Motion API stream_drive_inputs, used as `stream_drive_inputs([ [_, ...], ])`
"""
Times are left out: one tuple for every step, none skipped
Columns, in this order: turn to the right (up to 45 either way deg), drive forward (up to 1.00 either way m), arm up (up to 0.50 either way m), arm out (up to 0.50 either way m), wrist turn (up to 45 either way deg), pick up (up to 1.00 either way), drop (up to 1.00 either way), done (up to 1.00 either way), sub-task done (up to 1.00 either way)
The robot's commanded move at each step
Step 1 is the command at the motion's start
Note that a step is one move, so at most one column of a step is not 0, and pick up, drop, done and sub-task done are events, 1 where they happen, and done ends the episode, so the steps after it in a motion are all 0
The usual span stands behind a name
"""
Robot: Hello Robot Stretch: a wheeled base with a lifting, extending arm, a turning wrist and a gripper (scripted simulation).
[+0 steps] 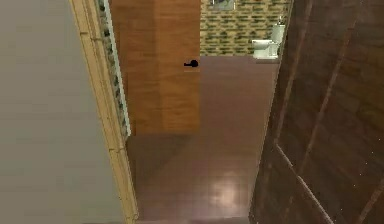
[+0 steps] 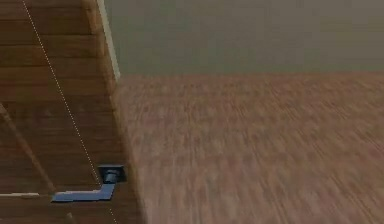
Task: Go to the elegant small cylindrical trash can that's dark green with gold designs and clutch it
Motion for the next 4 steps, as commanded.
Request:
stream_drive_inputs([
  [3.0, 0.00, 0.00, 0.00, 0.0, 0.00, 0.00, 0.00, 0.00],
  [0.0, 1.00, 0.00, 0.00, 0.0, 0.00, 0.00, 0.00, 0.00],
  [0.0, 0.20, 0.00, 0.00, 0.0, 0.00, 0.00, 0.00, 0.00],
  [27.0, 0.00, 0.00, 0.00, 0.0, 0.00, 0.00, 0.00, 0.00],
])
